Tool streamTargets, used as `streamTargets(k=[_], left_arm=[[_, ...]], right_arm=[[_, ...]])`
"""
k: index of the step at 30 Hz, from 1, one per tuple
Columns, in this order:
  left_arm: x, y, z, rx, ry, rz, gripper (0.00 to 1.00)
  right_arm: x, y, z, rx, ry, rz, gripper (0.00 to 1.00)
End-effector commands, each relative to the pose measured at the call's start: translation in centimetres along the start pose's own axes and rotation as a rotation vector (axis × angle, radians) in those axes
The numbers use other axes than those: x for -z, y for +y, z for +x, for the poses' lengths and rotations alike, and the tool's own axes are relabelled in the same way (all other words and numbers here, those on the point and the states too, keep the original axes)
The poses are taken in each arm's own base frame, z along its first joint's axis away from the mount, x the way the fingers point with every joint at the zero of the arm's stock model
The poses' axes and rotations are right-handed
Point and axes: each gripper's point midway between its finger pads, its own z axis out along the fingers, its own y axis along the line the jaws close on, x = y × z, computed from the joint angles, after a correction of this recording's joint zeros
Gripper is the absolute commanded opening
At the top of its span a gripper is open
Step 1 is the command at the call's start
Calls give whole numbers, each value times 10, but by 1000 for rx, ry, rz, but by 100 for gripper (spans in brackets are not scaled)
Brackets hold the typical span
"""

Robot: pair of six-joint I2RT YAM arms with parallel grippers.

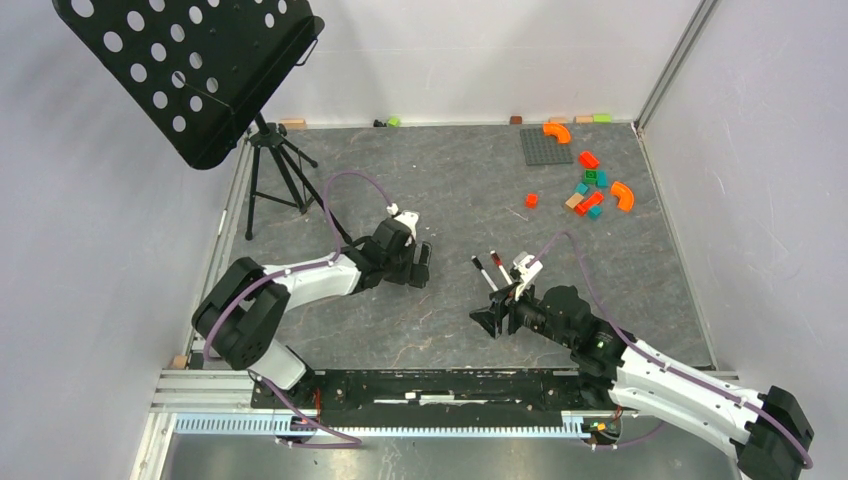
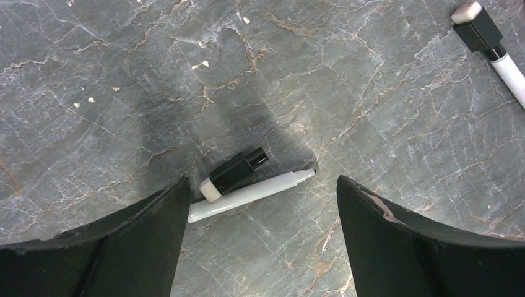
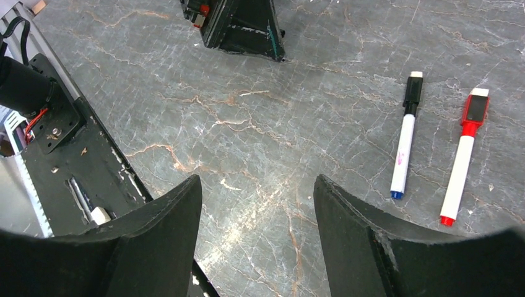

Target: Insert the pens into the pen caps

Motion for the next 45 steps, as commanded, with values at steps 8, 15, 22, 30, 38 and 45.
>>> streamTargets(k=[8, 15, 22, 30, 38, 45], left_arm=[[1, -4, -1, 42, 25, 14, 91], [15, -18, 24, 120, 84, 110, 88], [31, -26, 42, 194, 101, 163, 88], [28, -20, 50, 116, 99, 84, 82], [18, -16, 48, -66, 146, -72, 66], [8, -24, 64, -198, 210, -162, 37]], right_arm=[[-1, 7, -6, -11, -21, -32, 70], [-2, 9, -6, -11, -19, -42, 70], [-3, 10, -5, -16, -19, -54, 70], [-5, 15, -5, -28, -22, -79, 70], [-4, 16, -3, -22, -12, -82, 70], [-3, 15, -3, -22, -11, -82, 70]])
